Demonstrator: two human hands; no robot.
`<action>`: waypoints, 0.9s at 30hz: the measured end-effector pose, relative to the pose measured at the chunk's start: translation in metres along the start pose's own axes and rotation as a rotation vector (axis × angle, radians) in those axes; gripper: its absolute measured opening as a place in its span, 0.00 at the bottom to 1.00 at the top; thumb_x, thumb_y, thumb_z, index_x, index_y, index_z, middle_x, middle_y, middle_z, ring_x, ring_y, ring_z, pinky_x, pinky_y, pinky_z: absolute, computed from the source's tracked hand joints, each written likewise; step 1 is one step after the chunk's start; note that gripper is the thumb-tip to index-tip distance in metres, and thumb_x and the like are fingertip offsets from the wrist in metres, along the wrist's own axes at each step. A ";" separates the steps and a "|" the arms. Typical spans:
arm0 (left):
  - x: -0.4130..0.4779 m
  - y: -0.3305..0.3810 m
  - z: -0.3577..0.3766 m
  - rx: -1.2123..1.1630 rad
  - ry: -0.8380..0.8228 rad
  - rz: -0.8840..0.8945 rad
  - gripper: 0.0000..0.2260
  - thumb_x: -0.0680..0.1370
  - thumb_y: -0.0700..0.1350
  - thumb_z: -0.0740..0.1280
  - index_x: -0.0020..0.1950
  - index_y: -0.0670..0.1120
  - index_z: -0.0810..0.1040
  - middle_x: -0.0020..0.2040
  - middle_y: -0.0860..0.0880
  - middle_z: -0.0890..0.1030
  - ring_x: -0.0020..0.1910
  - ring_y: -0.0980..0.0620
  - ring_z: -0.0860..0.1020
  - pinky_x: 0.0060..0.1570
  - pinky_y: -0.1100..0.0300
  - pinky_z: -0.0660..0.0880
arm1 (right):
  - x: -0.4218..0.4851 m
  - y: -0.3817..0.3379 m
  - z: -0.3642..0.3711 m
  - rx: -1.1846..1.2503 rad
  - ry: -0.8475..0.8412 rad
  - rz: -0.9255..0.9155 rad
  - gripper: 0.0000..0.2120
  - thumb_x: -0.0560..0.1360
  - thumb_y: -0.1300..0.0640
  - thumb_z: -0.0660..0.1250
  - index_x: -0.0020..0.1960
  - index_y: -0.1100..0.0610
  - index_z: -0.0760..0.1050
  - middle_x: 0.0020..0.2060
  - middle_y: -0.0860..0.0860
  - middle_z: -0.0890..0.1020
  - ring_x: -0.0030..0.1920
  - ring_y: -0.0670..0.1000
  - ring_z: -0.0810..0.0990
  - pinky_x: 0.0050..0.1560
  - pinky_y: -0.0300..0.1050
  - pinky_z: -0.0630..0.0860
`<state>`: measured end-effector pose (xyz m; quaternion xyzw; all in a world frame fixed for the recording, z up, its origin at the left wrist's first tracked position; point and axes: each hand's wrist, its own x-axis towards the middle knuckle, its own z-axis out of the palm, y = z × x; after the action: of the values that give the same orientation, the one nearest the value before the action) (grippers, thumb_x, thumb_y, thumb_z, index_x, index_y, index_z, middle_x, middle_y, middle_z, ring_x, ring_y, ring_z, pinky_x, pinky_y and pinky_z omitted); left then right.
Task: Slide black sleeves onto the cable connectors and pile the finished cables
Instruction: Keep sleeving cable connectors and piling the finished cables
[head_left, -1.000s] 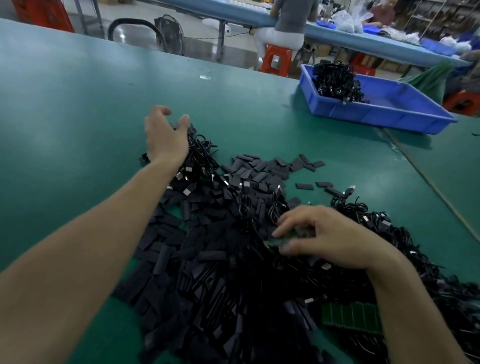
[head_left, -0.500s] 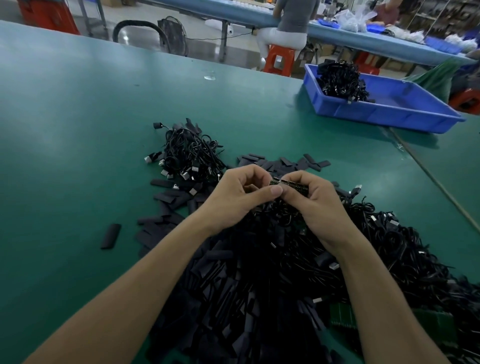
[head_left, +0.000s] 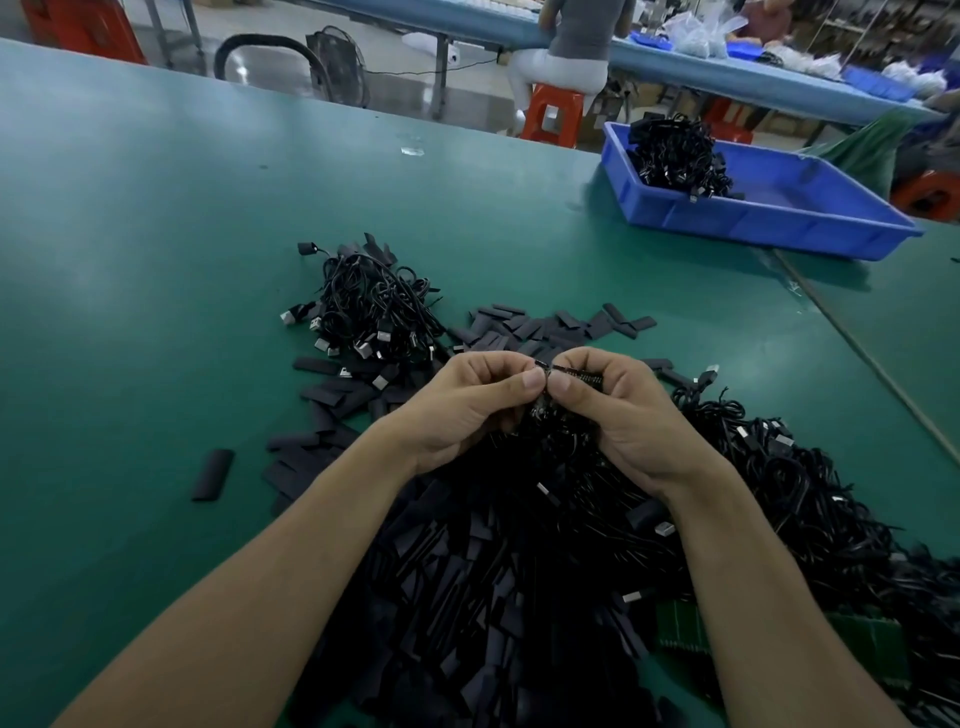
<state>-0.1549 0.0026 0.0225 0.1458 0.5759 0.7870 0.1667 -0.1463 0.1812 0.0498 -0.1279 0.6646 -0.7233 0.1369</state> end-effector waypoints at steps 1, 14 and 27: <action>0.001 0.000 0.001 -0.020 -0.011 -0.006 0.07 0.73 0.47 0.69 0.36 0.52 0.84 0.32 0.57 0.77 0.30 0.61 0.74 0.32 0.68 0.73 | 0.000 0.000 -0.001 0.015 -0.005 -0.010 0.02 0.71 0.55 0.74 0.42 0.51 0.82 0.37 0.52 0.84 0.37 0.49 0.82 0.42 0.42 0.81; -0.008 0.064 -0.027 -0.286 0.244 0.543 0.05 0.79 0.53 0.68 0.46 0.54 0.79 0.36 0.55 0.79 0.27 0.60 0.71 0.28 0.66 0.73 | 0.001 -0.017 -0.031 -0.525 0.909 -0.603 0.14 0.77 0.60 0.71 0.44 0.43 0.72 0.39 0.41 0.78 0.40 0.39 0.77 0.46 0.38 0.76; -0.012 0.044 -0.039 0.631 0.226 0.265 0.17 0.83 0.44 0.61 0.69 0.59 0.75 0.34 0.46 0.68 0.30 0.48 0.62 0.30 0.58 0.61 | -0.001 -0.014 0.004 -1.057 0.012 0.141 0.13 0.82 0.47 0.62 0.48 0.52 0.82 0.37 0.47 0.85 0.37 0.46 0.83 0.43 0.43 0.78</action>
<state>-0.1647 -0.0487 0.0521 0.1755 0.7814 0.5963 -0.0549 -0.1447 0.1788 0.0643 -0.1302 0.9461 -0.2796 0.0985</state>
